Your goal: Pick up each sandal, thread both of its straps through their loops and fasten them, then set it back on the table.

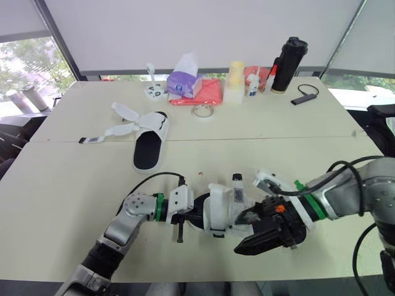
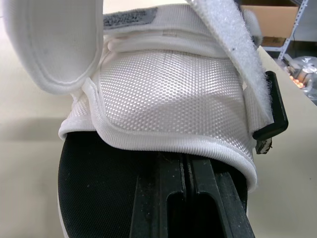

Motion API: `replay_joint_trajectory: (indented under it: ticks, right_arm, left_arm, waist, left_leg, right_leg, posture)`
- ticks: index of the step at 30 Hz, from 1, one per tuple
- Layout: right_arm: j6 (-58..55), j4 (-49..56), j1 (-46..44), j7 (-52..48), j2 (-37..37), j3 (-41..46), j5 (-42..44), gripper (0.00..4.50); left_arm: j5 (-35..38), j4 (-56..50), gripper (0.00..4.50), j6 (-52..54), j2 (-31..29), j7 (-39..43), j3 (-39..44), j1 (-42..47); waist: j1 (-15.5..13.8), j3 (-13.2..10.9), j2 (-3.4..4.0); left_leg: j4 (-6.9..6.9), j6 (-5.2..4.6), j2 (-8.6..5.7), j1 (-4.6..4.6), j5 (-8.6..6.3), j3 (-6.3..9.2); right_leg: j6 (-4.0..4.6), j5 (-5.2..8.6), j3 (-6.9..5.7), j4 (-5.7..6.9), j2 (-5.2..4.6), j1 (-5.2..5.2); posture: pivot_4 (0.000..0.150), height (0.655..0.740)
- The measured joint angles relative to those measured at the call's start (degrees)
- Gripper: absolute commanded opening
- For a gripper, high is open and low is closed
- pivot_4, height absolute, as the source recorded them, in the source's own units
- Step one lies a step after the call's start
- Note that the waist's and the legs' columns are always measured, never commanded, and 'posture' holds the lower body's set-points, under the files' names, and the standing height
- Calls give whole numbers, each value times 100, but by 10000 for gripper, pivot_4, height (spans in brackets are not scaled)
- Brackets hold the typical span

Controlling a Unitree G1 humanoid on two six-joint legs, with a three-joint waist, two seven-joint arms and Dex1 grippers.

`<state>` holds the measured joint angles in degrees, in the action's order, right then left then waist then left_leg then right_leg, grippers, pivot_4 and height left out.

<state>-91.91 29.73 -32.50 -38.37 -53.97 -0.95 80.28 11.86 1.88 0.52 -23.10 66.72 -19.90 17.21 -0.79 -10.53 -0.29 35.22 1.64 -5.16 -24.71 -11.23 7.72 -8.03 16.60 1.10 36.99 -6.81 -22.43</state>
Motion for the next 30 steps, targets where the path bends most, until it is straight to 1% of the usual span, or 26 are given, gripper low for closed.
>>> replay_joint_trajectory:
  ticks: [5,8,11,15,18,22,30]
  right_arm:
    - [278,55,548,235,-333,235,723,44664]
    - [532,162,1049,502,-429,271,953,44664]
    - [784,198,1647,878,-311,139,877,44664]
    - [1126,209,2204,1425,163,-155,510,44664]
    - [1353,113,2281,1778,456,-214,394,44664]
    - [1535,40,2288,2209,838,-258,452,44664]
    - [1750,24,2363,3019,1231,-272,496,44664]
  left_arm:
    - [0,29,0,0,-7,34,-3,29]
    - [0,36,0,2,-4,36,-7,37]
    - [1,31,0,18,-3,35,-7,38]
    - [7,14,0,50,-9,42,-5,37]
    - [7,-23,0,111,-14,43,-9,37]
    - [11,-80,0,184,-50,55,-6,36]
    - [11,-132,0,270,-63,64,-8,34]
  waist:
    - [1,0,-1]
    - [0,-1,-2]
    - [1,-1,-2]
    - [2,-1,-1]
    - [3,-1,-1]
    - [10,-1,-2]
    - [16,-1,-1]
  left_leg:
    - [0,0,1,-1,0,-2]
    - [0,0,1,-1,0,-2]
    - [-1,0,2,-1,0,-3]
    - [0,0,1,-1,0,-5]
    - [0,0,1,-1,0,-5]
    - [-1,0,3,-1,0,-2]
    - [-1,0,6,-1,0,-1]
  right_leg:
    - [6,3,1,-1,-2,-1]
    - [8,5,1,-2,-2,0]
    - [16,9,2,-3,-2,1]
    - [15,8,4,-2,-2,-2]
    - [16,9,5,-2,-2,-1]
    - [16,9,5,-2,1,-2]
    - [17,9,5,-1,3,-3]
  posture:
    - [1500,7400]
    - [1500,7400]
    - [1500,7400]
    - [1500,7400]
    - [1500,7400]
    - [1500,7400]
    - [1500,7400]
